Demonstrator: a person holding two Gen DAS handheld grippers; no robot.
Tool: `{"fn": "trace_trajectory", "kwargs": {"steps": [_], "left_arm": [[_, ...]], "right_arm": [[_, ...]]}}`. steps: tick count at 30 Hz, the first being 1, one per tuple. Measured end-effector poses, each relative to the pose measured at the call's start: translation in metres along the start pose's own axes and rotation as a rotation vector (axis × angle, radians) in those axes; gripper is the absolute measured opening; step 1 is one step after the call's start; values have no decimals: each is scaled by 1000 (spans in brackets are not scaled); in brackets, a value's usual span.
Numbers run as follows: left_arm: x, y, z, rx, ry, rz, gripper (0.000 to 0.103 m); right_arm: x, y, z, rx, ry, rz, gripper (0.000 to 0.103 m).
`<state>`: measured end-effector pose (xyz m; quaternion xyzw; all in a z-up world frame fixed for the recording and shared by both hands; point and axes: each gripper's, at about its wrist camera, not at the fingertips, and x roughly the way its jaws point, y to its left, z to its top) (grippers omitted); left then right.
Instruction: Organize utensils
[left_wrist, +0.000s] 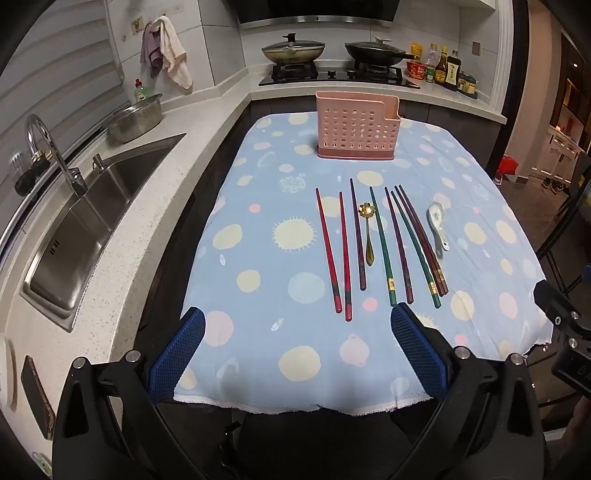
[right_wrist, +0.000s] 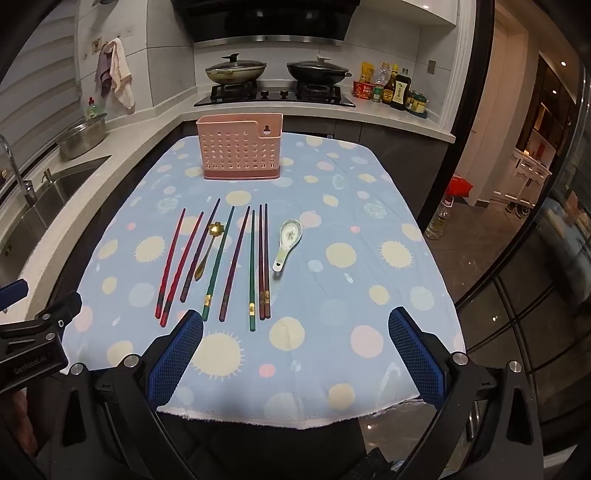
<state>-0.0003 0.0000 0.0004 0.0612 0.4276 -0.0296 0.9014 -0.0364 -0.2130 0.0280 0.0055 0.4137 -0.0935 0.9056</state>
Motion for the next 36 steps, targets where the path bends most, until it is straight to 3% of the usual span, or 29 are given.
{"fn": "trace_trajectory", "kwargs": {"steps": [36], "left_arm": [[1, -1, 0, -8, 4, -4, 96]], "right_arm": [[1, 1, 1, 3, 1, 3, 96]]}}
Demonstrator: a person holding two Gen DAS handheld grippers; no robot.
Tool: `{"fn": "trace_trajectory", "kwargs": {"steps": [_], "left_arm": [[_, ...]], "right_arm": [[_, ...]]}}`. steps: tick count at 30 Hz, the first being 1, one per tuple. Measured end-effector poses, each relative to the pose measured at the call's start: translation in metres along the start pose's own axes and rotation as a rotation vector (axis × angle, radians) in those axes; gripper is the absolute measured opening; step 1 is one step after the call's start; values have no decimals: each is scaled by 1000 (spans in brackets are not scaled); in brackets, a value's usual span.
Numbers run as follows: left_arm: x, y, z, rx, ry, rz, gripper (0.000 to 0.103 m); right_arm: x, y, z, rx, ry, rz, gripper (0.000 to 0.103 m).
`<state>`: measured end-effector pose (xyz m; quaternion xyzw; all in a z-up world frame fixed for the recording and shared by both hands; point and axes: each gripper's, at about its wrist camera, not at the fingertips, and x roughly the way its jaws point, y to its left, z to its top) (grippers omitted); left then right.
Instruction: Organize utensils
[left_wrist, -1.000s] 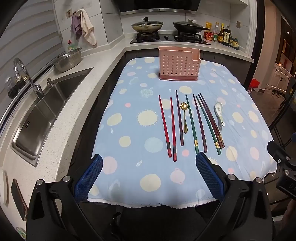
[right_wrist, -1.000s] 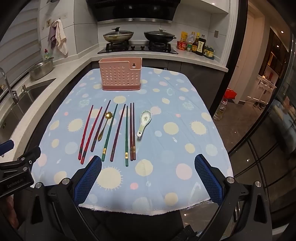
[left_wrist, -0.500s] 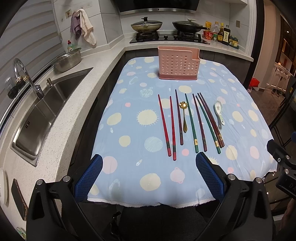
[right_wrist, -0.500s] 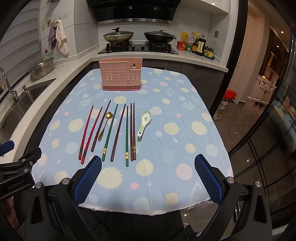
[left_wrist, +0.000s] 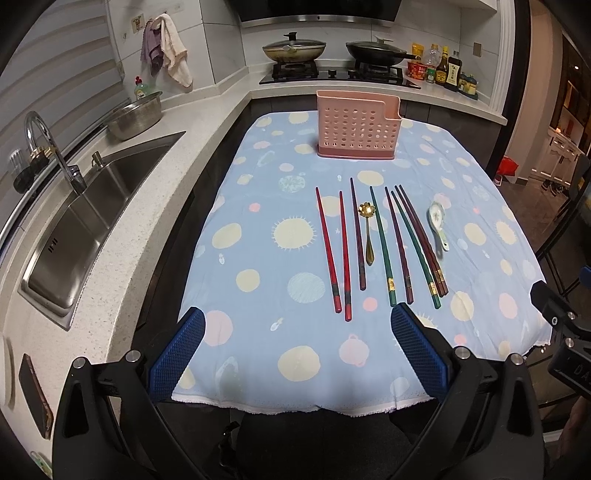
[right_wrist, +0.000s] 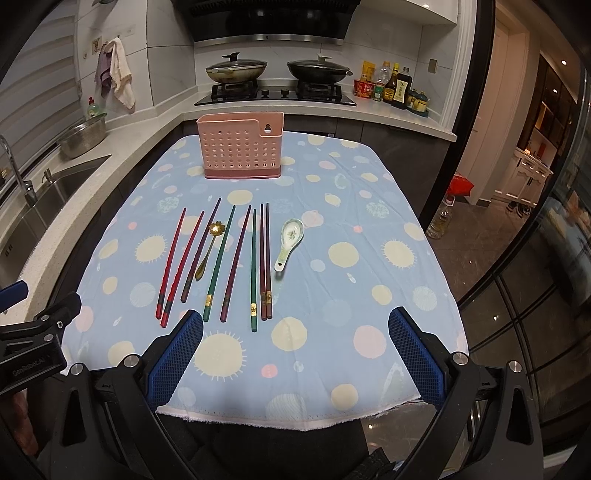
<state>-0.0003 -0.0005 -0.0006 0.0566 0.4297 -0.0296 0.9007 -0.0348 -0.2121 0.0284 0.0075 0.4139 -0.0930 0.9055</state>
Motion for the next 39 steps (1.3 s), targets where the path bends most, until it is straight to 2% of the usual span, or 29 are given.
{"fn": "trace_trajectory", "kwargs": {"steps": [39], "left_arm": [[6, -2, 4, 5, 6, -11, 96]], "right_arm": [[2, -1, 0, 1, 3, 2, 96]]}}
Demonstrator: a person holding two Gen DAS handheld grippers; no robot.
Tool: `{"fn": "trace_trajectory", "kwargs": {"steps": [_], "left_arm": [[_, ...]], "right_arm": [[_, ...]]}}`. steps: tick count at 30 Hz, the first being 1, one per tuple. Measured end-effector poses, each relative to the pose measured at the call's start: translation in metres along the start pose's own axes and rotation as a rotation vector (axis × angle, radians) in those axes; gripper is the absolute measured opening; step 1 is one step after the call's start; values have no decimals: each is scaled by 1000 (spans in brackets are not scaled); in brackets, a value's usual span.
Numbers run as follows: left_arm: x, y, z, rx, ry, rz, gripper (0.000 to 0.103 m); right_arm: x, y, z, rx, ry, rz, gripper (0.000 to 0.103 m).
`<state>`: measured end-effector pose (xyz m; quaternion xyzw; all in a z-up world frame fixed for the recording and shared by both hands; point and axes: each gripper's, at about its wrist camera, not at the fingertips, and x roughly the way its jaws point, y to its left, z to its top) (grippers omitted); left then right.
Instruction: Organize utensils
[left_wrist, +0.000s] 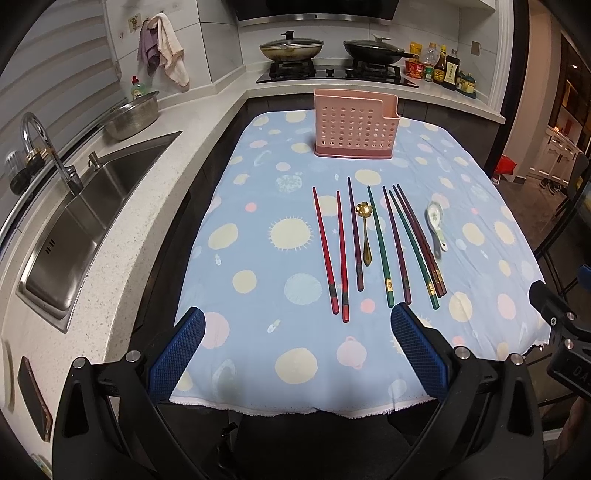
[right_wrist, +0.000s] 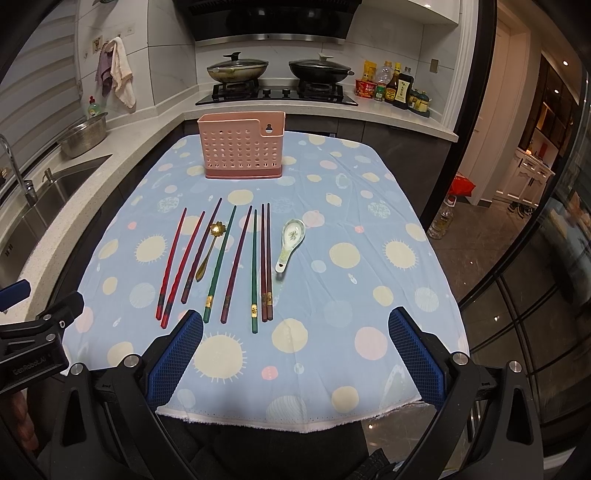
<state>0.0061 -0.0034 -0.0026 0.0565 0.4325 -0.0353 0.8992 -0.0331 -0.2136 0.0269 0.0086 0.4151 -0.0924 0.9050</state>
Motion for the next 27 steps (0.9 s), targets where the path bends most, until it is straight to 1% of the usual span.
{"fn": "trace_trajectory", "kwargs": {"steps": [12, 19, 23, 27], "left_arm": [[-2, -3, -2, 5, -21, -16, 96], [3, -2, 0, 3, -8, -29, 96], [18, 4, 4, -23, 23, -28, 96], [48, 14, 8, -60, 72, -21, 96]], "right_arm": [[1, 0, -1, 1, 2, 0, 96], [6, 0, -1, 4, 6, -3, 96], [25, -6, 4, 21, 18, -13, 96], [44, -15, 11, 49, 28, -16, 96]]}}
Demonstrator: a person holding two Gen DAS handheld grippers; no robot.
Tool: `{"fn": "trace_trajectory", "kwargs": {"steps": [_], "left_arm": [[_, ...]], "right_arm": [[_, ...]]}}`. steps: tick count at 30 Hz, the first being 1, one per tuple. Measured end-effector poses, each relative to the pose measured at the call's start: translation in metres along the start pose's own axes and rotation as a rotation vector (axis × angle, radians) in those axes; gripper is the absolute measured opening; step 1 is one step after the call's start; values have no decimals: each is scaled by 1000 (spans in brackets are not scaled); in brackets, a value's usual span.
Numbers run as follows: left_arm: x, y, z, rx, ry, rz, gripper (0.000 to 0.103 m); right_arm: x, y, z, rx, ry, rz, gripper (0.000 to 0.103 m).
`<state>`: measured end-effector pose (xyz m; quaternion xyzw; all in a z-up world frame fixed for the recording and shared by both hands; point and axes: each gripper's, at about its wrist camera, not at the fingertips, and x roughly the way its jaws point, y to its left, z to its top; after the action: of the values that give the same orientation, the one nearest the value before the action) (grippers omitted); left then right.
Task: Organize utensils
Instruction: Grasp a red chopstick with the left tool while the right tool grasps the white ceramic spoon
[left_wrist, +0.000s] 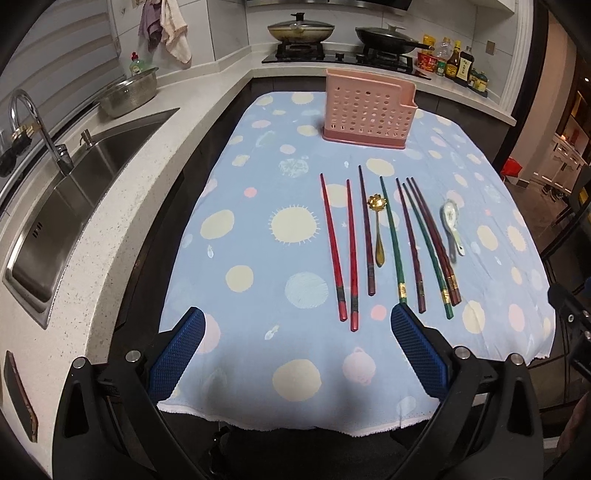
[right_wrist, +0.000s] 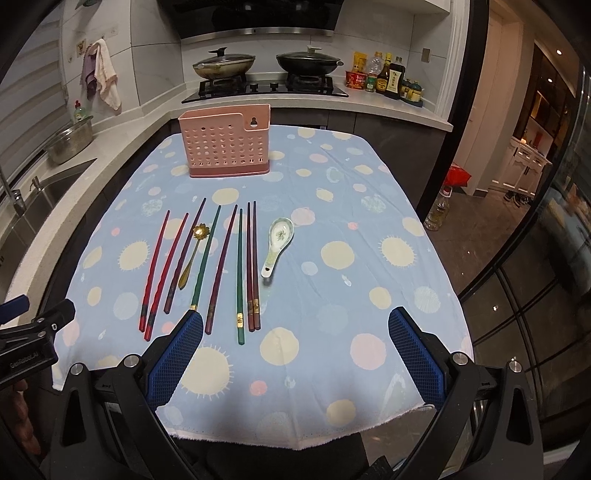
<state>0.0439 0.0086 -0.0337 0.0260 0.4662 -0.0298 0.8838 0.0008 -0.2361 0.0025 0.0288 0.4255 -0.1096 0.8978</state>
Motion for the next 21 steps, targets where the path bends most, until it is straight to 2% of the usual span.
{"fn": "trace_trajectory", "kwargs": {"steps": [4, 12, 18, 21], "left_arm": [[29, 1, 9, 0, 25, -13, 96], [80, -5, 21, 9, 71, -41, 94], [102, -4, 24, 8, 113, -75, 86], [109, -3, 24, 3, 126, -82, 83]], "right_arm": [[24, -3, 12, 26, -6, 13, 96], [90, 0, 33, 63, 51, 24, 94], [133, 2, 45, 104, 101, 50, 77], [152, 0, 47, 145, 139, 94, 62]]}}
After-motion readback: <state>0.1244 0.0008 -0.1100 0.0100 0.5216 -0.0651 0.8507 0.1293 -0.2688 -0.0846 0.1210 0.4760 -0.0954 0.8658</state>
